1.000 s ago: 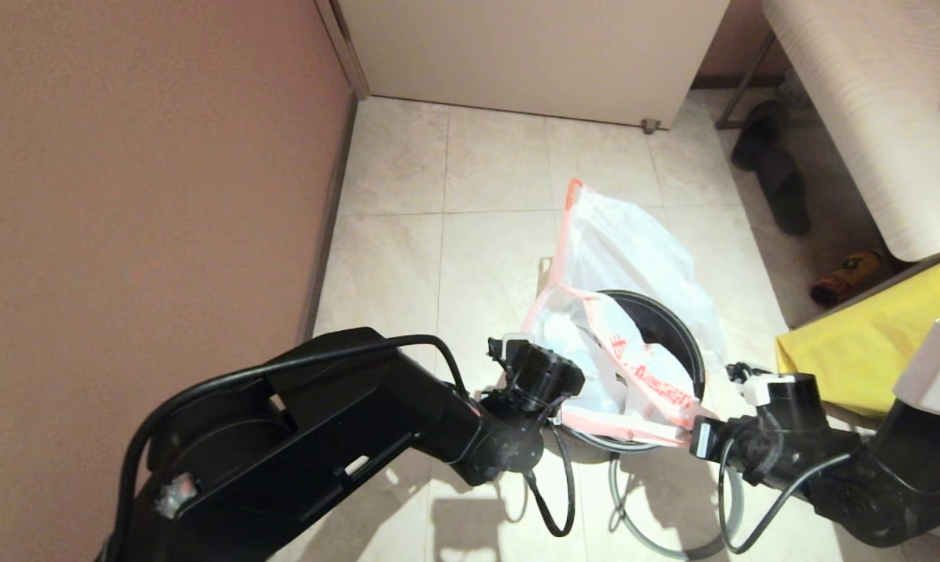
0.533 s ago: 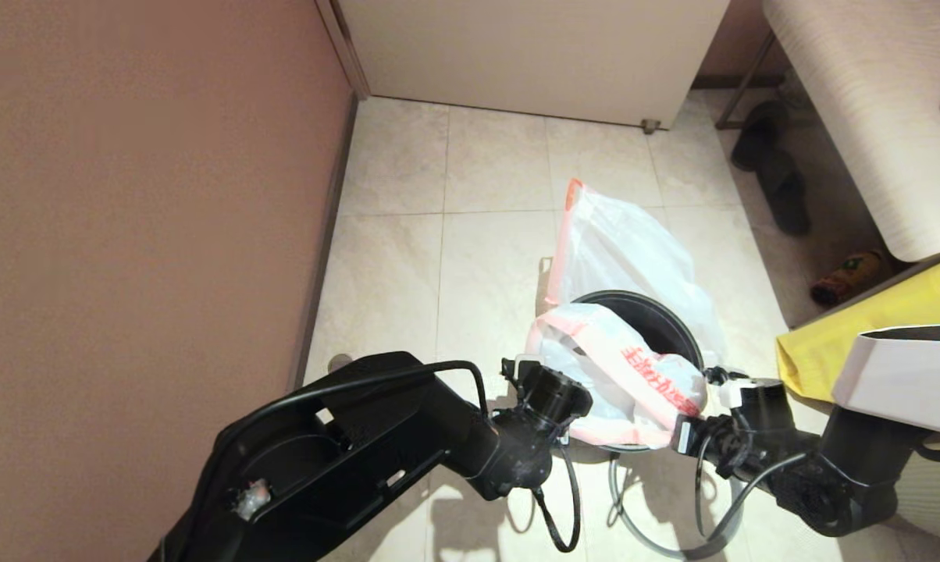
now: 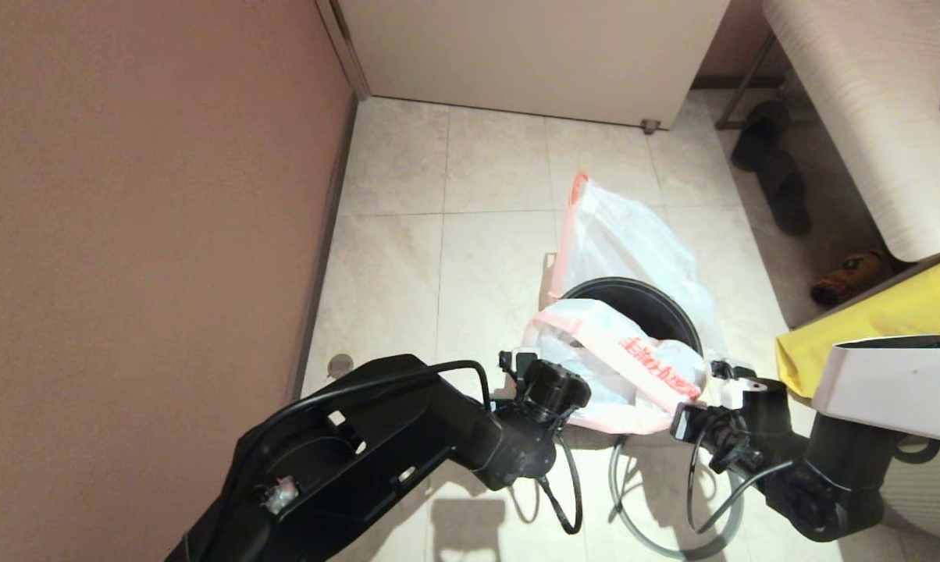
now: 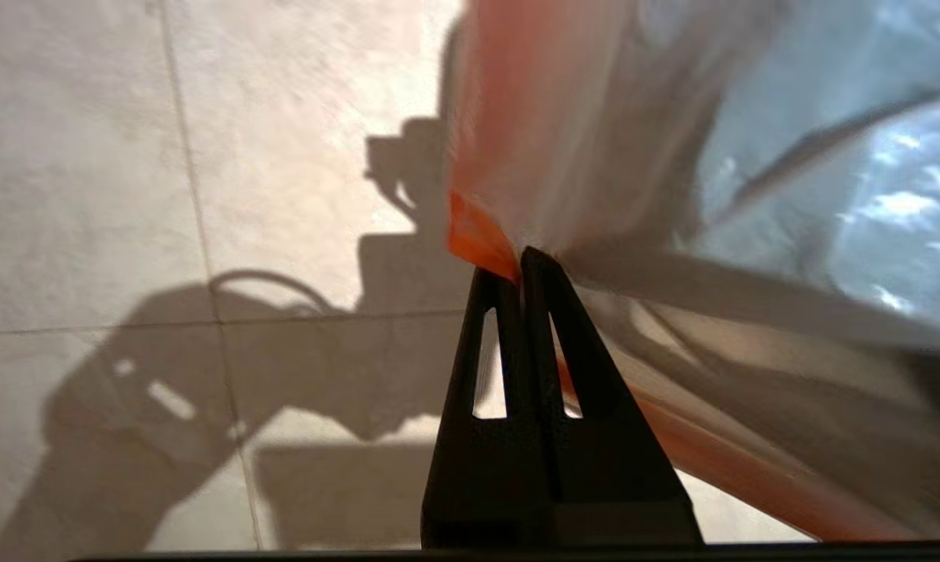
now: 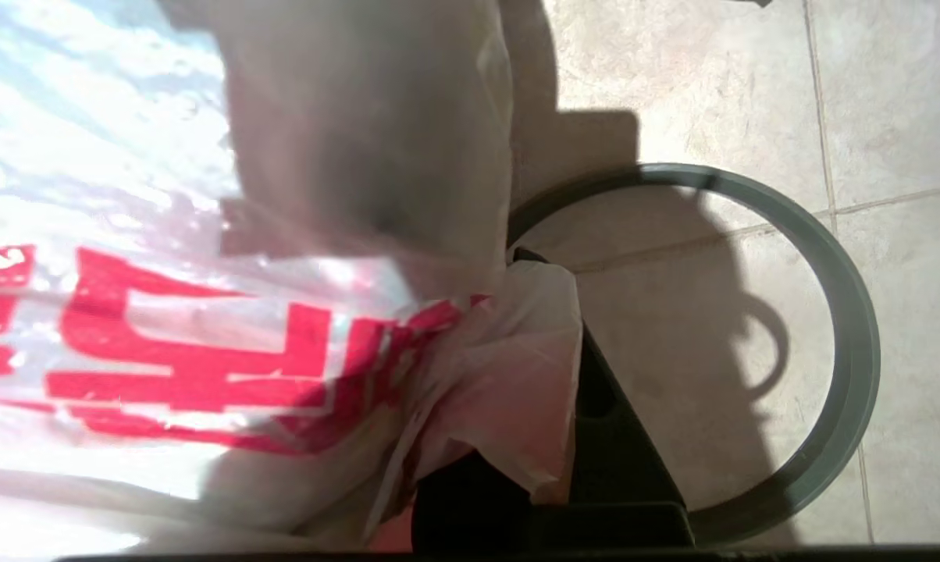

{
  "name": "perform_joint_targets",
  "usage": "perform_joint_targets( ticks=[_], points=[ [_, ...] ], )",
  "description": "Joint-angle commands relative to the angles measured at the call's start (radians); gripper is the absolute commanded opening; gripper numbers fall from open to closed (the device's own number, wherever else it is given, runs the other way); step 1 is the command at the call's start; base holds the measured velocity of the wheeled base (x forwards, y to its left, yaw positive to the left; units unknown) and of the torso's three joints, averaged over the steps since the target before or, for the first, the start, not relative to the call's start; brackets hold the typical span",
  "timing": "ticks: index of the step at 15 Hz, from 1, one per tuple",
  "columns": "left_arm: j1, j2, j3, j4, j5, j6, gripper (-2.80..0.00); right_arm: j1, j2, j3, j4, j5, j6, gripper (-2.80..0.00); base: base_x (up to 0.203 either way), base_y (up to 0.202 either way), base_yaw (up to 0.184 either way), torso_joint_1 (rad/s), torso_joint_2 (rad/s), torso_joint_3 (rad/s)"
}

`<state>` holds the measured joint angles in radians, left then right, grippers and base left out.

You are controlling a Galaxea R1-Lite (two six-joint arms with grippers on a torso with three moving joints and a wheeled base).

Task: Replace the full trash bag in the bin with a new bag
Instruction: Put the new garbage bag on the trash can

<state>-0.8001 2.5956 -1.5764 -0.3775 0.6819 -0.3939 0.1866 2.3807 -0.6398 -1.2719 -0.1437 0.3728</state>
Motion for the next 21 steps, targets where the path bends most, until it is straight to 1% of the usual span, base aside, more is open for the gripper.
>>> perform_joint_targets(
  ticks=[1, 3, 5, 8, 10, 12, 13, 15, 17, 18, 21],
  points=[
    [0.005, 0.023, -0.016, -0.003, 0.016, -0.008, -2.8, 0.001, 0.041, -0.001, -0.045, -0.012, 0.001, -2.8, 0.0, 0.0, 0.0, 0.0, 0.0, 0.0],
    [0.012, 0.013, -0.011, -0.005, 0.033, -0.014, -2.8, 0.009, 0.05, 0.001, -0.113, -0.043, 0.001, -2.8, 0.0, 0.0, 0.0, 0.0, 0.0, 0.0],
    [0.018, -0.023, 0.0, -0.028, 0.035, -0.006, -2.8, 0.024, 0.058, 0.003, -0.192, -0.08, 0.002, -2.8, 0.0, 0.0, 0.0, 0.0, 0.0, 0.0],
    [0.045, -0.073, 0.019, -0.032, 0.036, 0.026, -2.8, 0.036, 0.04, -0.013, -0.2, -0.086, 0.002, -2.8, 0.0, 0.0, 0.0, 0.0, 0.0, 0.0],
    [0.104, -0.068, 0.055, -0.038, 0.036, 0.046, -2.8, 0.044, 0.06, -0.066, -0.196, -0.098, -0.003, -2.8, 0.0, 0.0, 0.0, 0.0, 0.0, 0.0],
    [0.157, -0.054, 0.072, -0.068, 0.035, 0.051, -2.8, 0.048, 0.074, -0.136, -0.185, -0.152, -0.026, -2.8, 0.0, 0.0, 0.0, 0.0, 0.0, 0.0],
    [0.17, -0.058, 0.07, -0.084, 0.036, 0.053, -2.8, 0.054, 0.07, -0.126, -0.185, -0.169, -0.03, -2.8, 0.0, 0.0, 0.0, 0.0, 0.0, 0.0],
    [0.161, -0.095, 0.109, -0.09, 0.043, 0.053, -2.8, 0.056, 0.041, -0.107, -0.192, -0.175, -0.03, -2.8, 0.0, 0.0, 0.0, 0.0, 0.0, 0.0],
    [0.117, -0.145, 0.179, -0.105, 0.048, 0.05, -2.8, 0.059, 0.007, -0.056, -0.194, -0.166, -0.029, -2.8, 0.0, 0.0, 0.0, 0.0, 0.0, 0.0],
    [0.104, -0.147, 0.188, -0.133, 0.05, 0.05, -2.8, 0.072, 0.0, -0.049, -0.196, -0.166, -0.03, -2.8, 0.0, 0.0, 0.0, 0.0, 0.0, 0.0],
    [0.102, -0.157, 0.19, -0.141, 0.048, 0.055, -2.8, 0.107, -0.044, -0.009, -0.198, -0.165, -0.031, -2.8, 0.0, 0.0, 0.0, 0.0, 0.0, 0.0]
  ],
)
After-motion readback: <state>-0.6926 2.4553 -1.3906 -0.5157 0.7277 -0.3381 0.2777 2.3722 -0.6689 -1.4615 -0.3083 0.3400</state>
